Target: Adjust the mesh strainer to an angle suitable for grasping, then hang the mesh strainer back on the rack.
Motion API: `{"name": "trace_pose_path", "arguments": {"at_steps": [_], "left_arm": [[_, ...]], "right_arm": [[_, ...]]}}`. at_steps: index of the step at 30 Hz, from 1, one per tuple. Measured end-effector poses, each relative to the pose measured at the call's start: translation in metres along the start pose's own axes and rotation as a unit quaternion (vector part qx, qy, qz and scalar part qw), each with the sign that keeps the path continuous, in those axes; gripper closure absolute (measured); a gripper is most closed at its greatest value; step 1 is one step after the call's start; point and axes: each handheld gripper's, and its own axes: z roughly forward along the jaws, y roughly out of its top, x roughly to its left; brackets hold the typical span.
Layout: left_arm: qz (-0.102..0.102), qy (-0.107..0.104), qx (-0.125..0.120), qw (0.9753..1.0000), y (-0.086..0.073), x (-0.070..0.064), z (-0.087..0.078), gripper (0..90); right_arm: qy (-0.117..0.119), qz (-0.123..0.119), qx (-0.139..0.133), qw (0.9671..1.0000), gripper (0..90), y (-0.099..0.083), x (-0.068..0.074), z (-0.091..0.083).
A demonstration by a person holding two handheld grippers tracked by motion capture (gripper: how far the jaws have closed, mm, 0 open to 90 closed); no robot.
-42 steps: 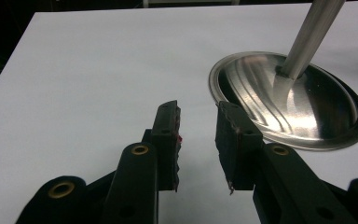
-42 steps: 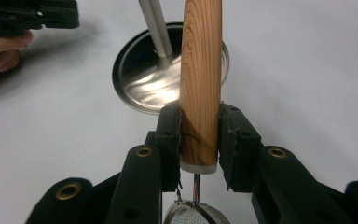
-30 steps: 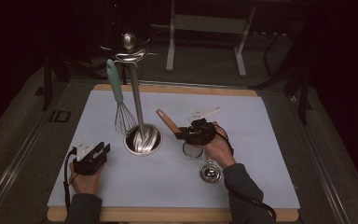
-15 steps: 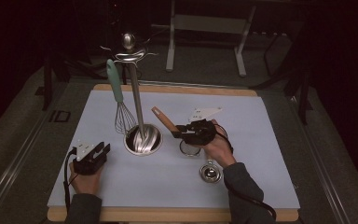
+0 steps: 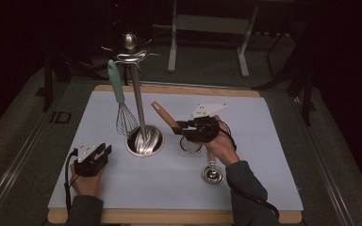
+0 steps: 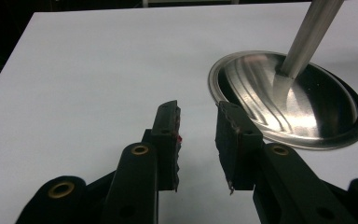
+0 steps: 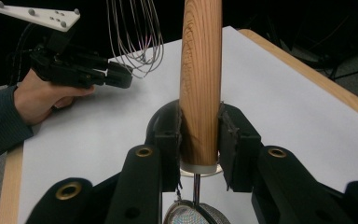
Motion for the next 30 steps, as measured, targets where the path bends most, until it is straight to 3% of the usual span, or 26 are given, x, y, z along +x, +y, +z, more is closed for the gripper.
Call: {"name": "trace_pose_path", "arguments": {"at_steps": [18,30], "left_arm": [[0.000,0.000,0.000,1.0000,0.000,0.000,0.000,70.2],[0.000,0.000,0.000,1.0000,0.000,0.000,0.000,70.2]], "right_arm": [[-0.001,-0.008,-0.042,0.9991,70.7,0.018,0.001,-0.015],[0.002,-0.016,-0.052,0.9985,70.7,0.024,-0.003,-0.014]]}}
